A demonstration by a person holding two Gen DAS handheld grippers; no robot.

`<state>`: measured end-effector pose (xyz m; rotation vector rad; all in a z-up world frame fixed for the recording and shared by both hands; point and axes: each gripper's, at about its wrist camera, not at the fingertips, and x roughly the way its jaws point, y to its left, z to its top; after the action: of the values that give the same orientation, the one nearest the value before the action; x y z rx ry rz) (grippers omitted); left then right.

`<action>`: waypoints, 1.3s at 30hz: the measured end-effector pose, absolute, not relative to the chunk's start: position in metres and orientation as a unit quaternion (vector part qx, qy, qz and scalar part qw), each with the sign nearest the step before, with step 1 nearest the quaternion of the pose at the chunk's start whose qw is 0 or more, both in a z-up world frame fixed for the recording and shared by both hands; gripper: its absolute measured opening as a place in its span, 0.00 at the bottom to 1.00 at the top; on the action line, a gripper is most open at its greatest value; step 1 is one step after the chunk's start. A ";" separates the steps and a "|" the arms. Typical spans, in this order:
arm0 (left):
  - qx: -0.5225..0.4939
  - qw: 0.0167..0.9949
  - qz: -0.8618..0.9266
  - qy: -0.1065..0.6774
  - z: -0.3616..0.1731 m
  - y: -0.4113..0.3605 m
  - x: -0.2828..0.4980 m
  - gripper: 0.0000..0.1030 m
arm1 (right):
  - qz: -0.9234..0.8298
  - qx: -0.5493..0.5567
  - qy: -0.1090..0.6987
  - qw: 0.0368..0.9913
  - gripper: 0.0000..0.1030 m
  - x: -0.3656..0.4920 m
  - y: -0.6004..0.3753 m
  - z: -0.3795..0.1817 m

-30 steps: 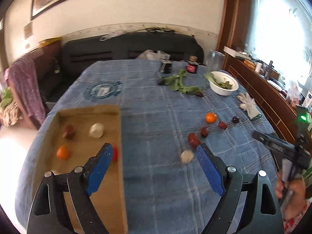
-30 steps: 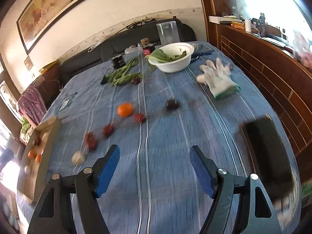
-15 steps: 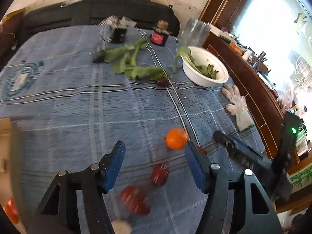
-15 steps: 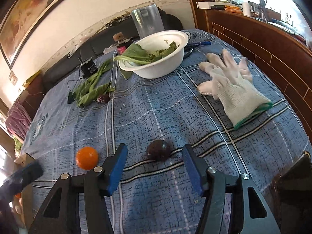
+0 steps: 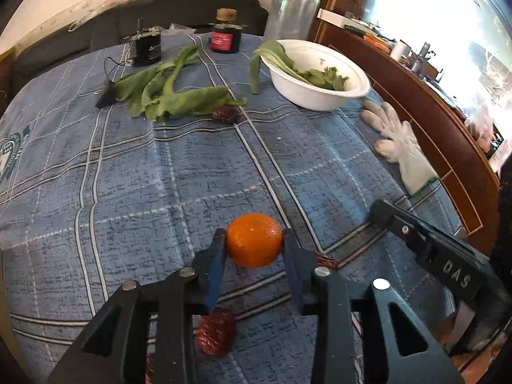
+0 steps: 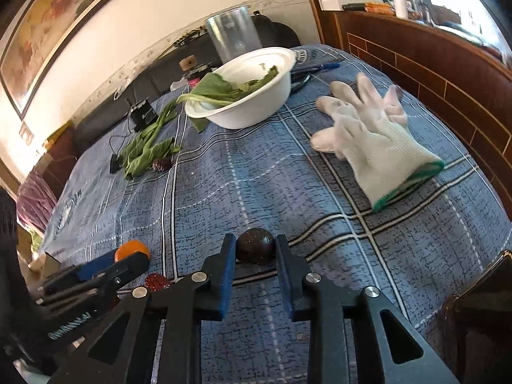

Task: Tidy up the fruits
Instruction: 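Grasp an orange with left tool while right tool grasps a dark brown date, then carry orange and dark date into the tray and open both tools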

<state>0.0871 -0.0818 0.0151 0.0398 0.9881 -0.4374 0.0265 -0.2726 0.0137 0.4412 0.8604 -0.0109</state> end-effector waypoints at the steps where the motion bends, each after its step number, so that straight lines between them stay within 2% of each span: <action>1: 0.024 0.861 -0.202 0.466 0.018 -0.083 0.084 0.31 | 0.001 0.223 0.412 0.883 0.25 0.026 -0.275 0.014; 9: -0.018 0.880 -0.211 0.424 0.071 -0.041 0.033 0.32 | 0.116 0.338 0.395 0.846 0.26 0.023 -0.281 0.009; 16: -0.094 0.899 -0.156 0.397 0.106 0.075 -0.038 0.32 | 0.199 0.375 0.392 0.816 0.26 0.021 -0.258 0.009; 26: -0.138 0.915 0.016 0.379 0.095 0.245 -0.107 0.32 | 0.277 0.245 0.402 0.838 0.26 -0.038 -0.122 0.070; 32: -0.156 0.902 0.040 0.400 0.066 0.275 -0.117 0.32 | 0.364 0.145 0.416 0.821 0.27 -0.075 0.009 0.091; 39: -0.182 0.887 0.045 0.421 0.036 0.300 -0.128 0.33 | 0.357 0.013 0.420 0.834 0.27 -0.100 0.103 0.070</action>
<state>-0.1279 0.3004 0.0357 -0.3793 0.8752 0.0941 -0.0998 0.1028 0.0705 0.0267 0.8903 0.7562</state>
